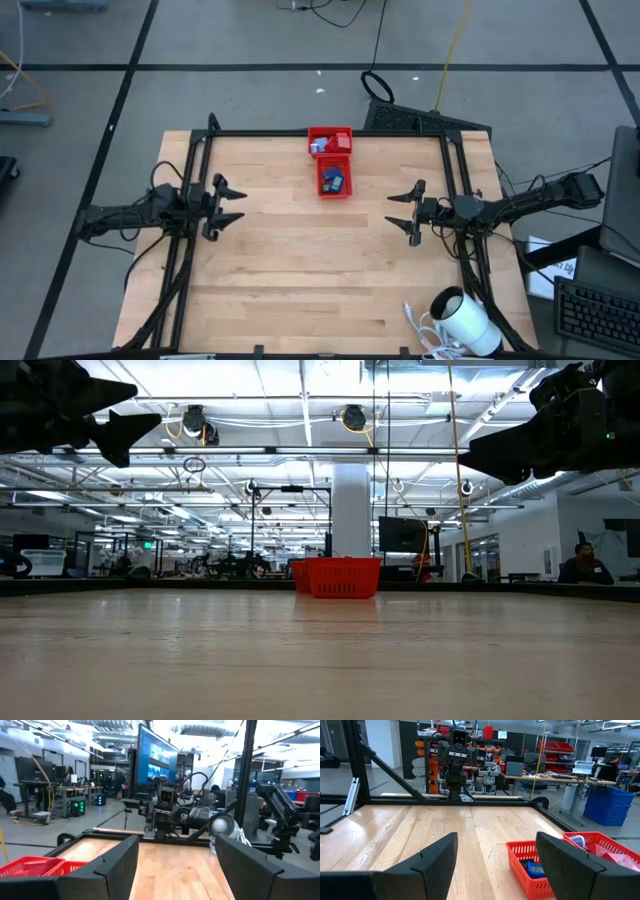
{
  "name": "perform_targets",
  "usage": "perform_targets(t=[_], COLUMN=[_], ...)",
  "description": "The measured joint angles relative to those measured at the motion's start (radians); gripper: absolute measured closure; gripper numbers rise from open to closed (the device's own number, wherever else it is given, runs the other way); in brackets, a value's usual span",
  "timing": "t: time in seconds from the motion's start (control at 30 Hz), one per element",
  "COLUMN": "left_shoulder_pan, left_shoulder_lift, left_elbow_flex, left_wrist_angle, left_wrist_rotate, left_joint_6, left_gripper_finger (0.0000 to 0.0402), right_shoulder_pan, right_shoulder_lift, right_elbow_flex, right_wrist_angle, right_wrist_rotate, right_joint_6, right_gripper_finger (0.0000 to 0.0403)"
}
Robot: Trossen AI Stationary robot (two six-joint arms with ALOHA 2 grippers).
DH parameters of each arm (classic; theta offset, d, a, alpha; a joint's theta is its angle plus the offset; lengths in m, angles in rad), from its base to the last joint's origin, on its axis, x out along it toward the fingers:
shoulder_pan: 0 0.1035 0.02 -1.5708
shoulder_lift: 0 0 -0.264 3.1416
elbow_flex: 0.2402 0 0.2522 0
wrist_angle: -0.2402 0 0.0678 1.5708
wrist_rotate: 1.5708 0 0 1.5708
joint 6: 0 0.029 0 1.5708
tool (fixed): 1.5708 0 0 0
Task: Pick & Place Office items
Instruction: Return to Home Position
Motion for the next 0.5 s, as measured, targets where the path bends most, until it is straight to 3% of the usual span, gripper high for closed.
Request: perform_targets(t=[0.2,0.5], left_shoulder_pan=[0.000,0.000], left_shoulder_lift=[0.000,0.000], left_elbow_flex=[0.001,0.001], left_wrist_angle=[-0.017,-0.182], left_wrist_rotate=[-0.018,-0.044], left_joint_6=[0.007,0.012], left_gripper_finger=[0.0135,0.0135], right_shoulder_pan=[0.000,0.000], right_shoulder_lift=[0.000,0.000], right_elbow_flex=[0.000,0.000], right_wrist_angle=[0.000,0.000], right_wrist_rotate=[0.000,0.000], right_joint_6=[0.000,0.000], right_gripper_finger=[0.0140,0.0140])
